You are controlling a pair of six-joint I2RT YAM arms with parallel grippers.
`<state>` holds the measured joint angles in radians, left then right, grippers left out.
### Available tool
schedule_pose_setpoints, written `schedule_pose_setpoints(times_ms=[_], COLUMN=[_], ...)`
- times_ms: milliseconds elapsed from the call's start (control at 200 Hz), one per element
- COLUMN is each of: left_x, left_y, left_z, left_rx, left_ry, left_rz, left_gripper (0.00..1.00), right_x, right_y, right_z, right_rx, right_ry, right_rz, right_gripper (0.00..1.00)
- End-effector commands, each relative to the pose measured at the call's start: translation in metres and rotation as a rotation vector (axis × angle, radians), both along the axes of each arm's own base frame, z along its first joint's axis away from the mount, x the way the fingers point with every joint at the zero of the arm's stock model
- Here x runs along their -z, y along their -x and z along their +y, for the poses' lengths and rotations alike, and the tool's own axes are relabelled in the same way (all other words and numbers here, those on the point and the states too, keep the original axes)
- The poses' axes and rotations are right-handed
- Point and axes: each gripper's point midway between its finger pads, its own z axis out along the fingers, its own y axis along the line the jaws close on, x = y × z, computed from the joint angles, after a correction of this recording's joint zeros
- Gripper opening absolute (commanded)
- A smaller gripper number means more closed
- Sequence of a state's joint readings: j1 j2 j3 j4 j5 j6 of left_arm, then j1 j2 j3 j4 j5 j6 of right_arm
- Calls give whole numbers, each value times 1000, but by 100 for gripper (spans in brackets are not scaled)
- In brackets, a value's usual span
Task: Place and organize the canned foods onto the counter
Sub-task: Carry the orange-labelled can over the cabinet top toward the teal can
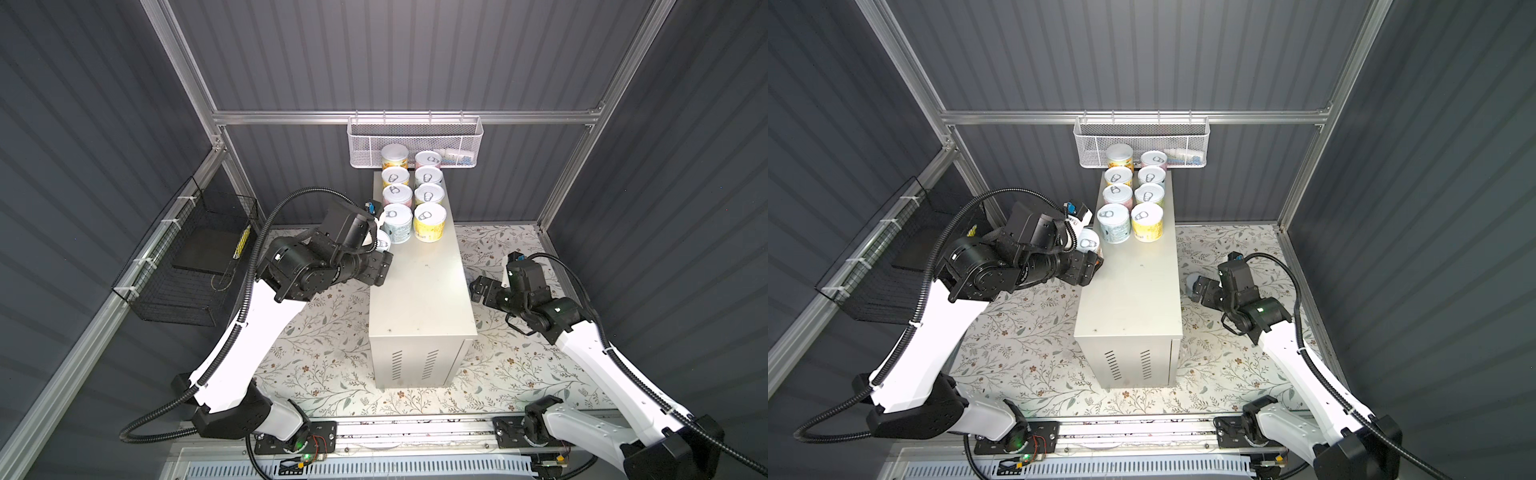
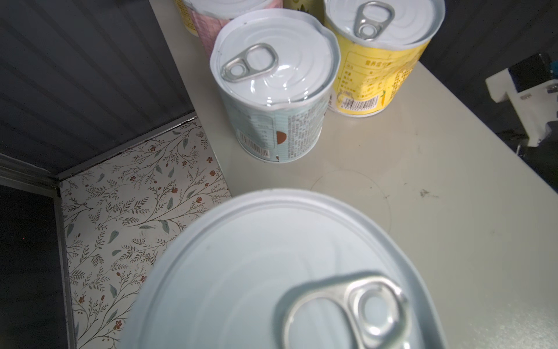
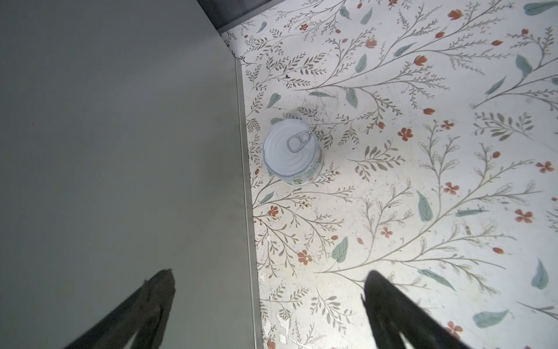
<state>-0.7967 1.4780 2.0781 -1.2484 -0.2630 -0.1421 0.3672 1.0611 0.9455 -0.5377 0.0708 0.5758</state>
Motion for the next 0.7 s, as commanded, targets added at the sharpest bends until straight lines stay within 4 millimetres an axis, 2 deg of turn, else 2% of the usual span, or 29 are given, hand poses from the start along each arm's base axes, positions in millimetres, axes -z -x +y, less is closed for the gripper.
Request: schedule_pose_setpoints(times_ms=[0,525,695], left_x=[-13,-6,0], left_y=[-6,-9,-9], left_z=[-6,-25,-37], left_rx=[-14,24,53], left_ry=[47,42,31], left_rz=[-52,-55,-50], left_gripper=[0,0,0], right_x=[-4,-1,0], right_y=[-2,-4,-4], right_z=[1,3,3], right_rx=[-7,-8,-4], right_ry=[-10,-16,-17], right_rz=[-14,-5,-5], right_gripper=[99,99,99])
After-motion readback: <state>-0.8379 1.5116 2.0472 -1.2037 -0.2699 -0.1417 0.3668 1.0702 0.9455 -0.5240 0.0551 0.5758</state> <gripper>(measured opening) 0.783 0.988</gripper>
